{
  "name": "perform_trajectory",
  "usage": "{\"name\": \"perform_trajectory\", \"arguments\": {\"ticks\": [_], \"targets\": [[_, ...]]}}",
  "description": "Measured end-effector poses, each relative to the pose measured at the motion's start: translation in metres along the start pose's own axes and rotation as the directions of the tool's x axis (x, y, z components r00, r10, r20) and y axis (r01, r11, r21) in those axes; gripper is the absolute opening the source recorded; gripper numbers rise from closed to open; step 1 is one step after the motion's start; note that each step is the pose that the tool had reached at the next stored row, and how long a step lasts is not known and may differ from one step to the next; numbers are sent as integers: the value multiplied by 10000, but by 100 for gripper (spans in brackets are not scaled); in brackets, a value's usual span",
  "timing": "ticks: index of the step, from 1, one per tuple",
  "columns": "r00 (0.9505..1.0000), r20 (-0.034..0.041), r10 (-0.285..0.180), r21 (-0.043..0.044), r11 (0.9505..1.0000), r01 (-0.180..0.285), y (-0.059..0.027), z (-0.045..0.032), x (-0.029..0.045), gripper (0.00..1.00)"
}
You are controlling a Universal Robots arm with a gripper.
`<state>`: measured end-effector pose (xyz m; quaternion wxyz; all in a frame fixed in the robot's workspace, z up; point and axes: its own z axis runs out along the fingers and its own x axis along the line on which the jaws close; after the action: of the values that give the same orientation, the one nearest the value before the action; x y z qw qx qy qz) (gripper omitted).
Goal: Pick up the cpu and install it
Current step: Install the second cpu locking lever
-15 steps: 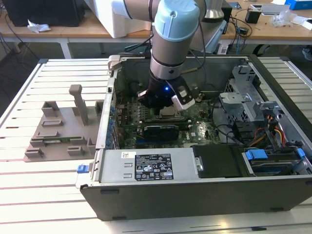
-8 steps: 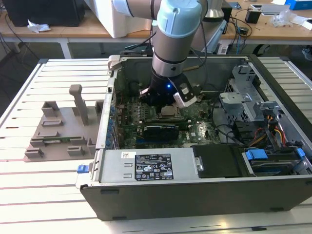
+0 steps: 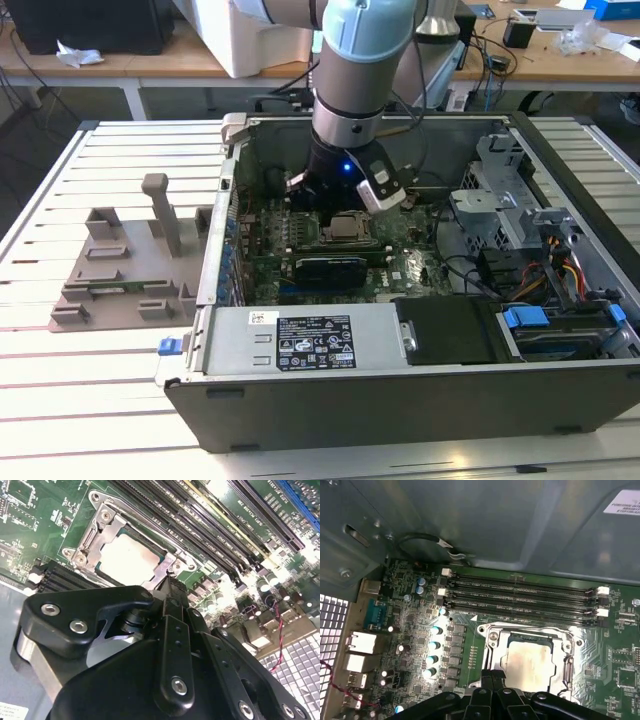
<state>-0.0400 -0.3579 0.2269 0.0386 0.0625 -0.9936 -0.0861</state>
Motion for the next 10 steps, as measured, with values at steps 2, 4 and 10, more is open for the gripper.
{"name": "perform_trajectory", "arguments": {"ticks": [2, 4, 10], "targets": [[10000, -2, 2, 13, 10000, -2, 6, -23, 2, 11], [10000, -3, 4, 33, 10000, -4, 15, -55, 3, 11], [10000, -21, 17, 181, 9998, -17, 99, -123, -10, 11]]}}
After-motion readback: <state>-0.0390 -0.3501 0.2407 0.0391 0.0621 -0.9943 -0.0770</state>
